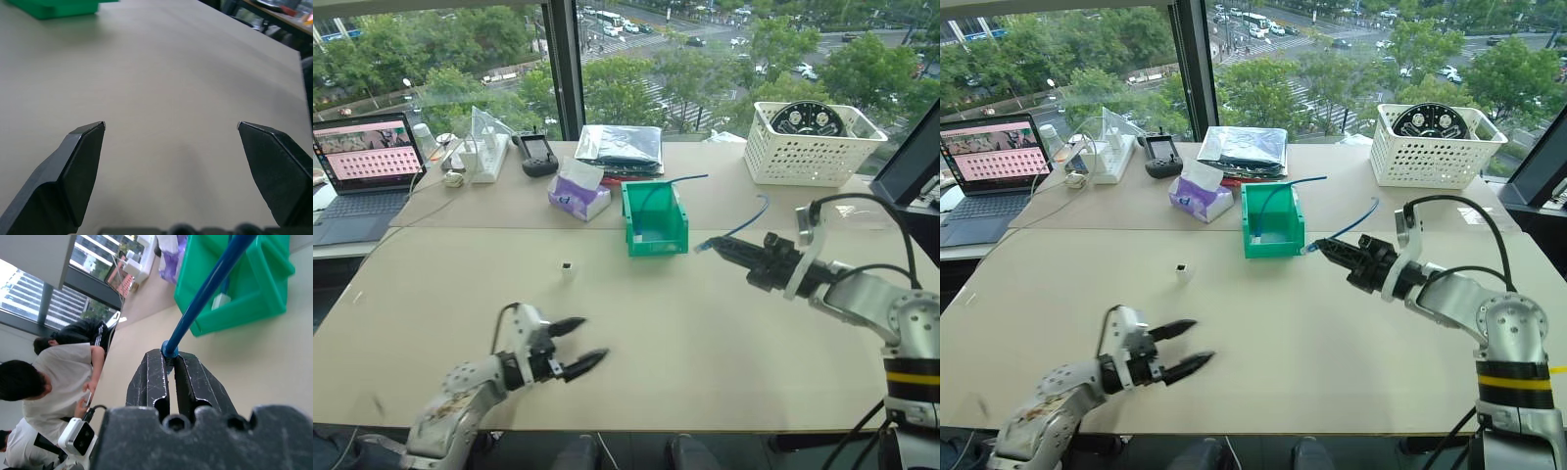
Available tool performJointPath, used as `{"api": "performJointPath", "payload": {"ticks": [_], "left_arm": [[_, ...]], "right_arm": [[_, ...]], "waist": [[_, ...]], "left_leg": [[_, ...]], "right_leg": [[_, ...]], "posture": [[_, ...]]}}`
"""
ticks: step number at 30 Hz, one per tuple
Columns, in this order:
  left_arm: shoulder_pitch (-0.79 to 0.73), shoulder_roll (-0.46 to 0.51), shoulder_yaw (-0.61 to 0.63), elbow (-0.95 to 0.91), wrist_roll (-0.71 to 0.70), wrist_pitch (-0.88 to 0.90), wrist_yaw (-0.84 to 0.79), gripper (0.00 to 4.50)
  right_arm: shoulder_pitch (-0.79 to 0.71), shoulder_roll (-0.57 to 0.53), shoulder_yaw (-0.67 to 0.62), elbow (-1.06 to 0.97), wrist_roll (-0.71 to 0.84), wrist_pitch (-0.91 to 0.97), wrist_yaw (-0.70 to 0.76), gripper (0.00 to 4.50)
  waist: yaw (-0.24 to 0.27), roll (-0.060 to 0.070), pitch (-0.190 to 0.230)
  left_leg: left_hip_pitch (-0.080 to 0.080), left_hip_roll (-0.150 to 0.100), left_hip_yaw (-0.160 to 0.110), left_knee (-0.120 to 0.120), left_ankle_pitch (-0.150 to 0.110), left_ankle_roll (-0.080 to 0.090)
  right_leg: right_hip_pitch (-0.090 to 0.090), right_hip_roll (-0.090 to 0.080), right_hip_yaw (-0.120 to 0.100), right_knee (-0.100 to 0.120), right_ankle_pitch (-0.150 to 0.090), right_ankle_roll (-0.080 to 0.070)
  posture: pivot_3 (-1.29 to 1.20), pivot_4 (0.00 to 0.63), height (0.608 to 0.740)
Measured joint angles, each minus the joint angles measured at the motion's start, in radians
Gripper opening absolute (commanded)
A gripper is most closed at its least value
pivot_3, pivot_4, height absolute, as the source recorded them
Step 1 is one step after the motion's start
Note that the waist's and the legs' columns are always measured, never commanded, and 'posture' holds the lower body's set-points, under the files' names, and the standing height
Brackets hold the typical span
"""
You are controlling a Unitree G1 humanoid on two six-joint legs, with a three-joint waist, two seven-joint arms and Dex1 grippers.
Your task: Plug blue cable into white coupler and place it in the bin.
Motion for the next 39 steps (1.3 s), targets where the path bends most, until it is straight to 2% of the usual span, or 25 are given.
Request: {"api": "performJointPath", "payload": {"ticks": [4, 6, 11, 14, 21, 24, 29, 32, 33, 39], "left_arm": [[-0.007, -0.060, 0.033, 0.016, 0.093, -0.045, 0.168, 4.45], [-0.033, -0.154, 0.032, 0.034, 0.153, -0.058, 0.302, 4.45], [-0.090, -0.248, -0.040, 0.074, 0.281, -0.070, 0.473, 4.45], [-0.204, -0.304, -0.071, 0.158, 0.349, -0.053, 0.574, 4.45], [-0.357, -0.333, -0.087, 0.319, 0.396, -0.059, 0.646, 4.45], [-0.410, -0.337, -0.080, 0.382, 0.396, -0.064, 0.662, 3.80], [-0.428, -0.326, -0.083, 0.415, 0.391, -0.079, 0.616, 1.84], [-0.428, -0.304, -0.100, 0.402, 0.366, -0.054, 0.530, 0.84], [-0.427, -0.295, -0.112, 0.386, 0.351, -0.030, 0.494, 0.67], [-0.485, -0.239, -0.249, 0.292, 0.273, 0.181, 0.260, 0.66]], "right_arm": [[-0.040, 0.025, 0.002, 0.036, -0.064, 0.007, 0.041, 0.00], [-0.048, 0.055, 0.002, 0.056, -0.082, 0.009, 0.046, 0.00], [-0.053, 0.089, 0.003, 0.064, -0.117, 0.015, 0.049, 0.00], [-0.059, 0.119, -0.002, 0.061, -0.127, 0.015, 0.047, 0.00], [-0.044, 0.128, -0.036, 0.032, -0.128, 0.015, 0.033, 0.00], [-0.033, 0.131, -0.043, 0.010, -0.127, 0.015, 0.021, 0.00], [0.000, 0.131, -0.061, -0.019, -0.124, 0.015, -0.007, 0.00], [0.027, 0.131, -0.068, -0.052, -0.128, 0.014, -0.017, 0.00], [0.039, 0.135, -0.071, -0.070, -0.131, 0.011, -0.020, 0.00], [0.095, 0.211, -0.034, -0.188, -0.304, -0.064, -0.025, 0.00]], "waist": [[0.010, 0.000, 0.000], [0.013, 0.000, 0.000], [0.018, -0.001, 0.000], [0.021, -0.001, 0.000], [0.018, -0.001, 0.000], [0.018, -0.001, 0.000], [0.019, -0.001, 0.000], [0.019, -0.001, 0.000], [0.019, -0.001, 0.000], [0.017, -0.001, 0.000]], "left_leg": [[0.000, 0.000, 0.001, 0.000, 0.000, 0.000], [-0.001, 0.000, 0.002, 0.000, 0.000, 0.000], [-0.002, 0.000, 0.004, 0.000, 0.000, 0.000], [-0.001, 0.000, 0.004, 0.000, 0.001, 0.001], [-0.001, 0.000, 0.006, 0.000, 0.001, 0.001], [0.000, 0.000, 0.006, 0.000, 0.001, 0.001], [0.000, 0.001, 0.007, 0.000, 0.001, 0.001], [0.000, 0.001, 0.007, 0.000, 0.001, 0.001], [0.000, 0.001, 0.007, 0.000, 0.001, 0.001], [-0.002, 0.000, 0.007, 0.000, 0.001, 0.001]], "right_leg": [[0.000, 0.000, 0.001, -0.001, 0.001, 0.001], [0.000, 0.000, 0.001, -0.001, 0.002, 0.001], [-0.001, 0.000, 0.002, -0.001, 0.003, 0.000], [0.000, 0.000, 0.001, -0.001, 0.004, 0.001], [-0.001, 0.001, 0.002, 0.000, 0.005, 0.001], [0.000, 0.001, 0.002, 0.000, 0.005, 0.001], [0.000, 0.001, 0.002, 0.000, 0.005, 0.001], [0.000, 0.001, 0.003, 0.000, 0.005, 0.001], [0.000, 0.001, 0.002, 0.000, 0.005, 0.001], [-0.002, 0.001, 0.003, 0.000, 0.005, 0.001]], "posture": [[0.00, 0.150, 0.740], [0.00, 0.150, 0.740], [0.00, 0.150, 0.740], [0.00, 0.150, 0.740], [0.00, 0.150, 0.740], [0.00, 0.150, 0.740], [0.00, 0.150, 0.740], [0.00, 0.150, 0.740], [0.00, 0.150, 0.740], [0.00, 0.150, 0.740]]}}
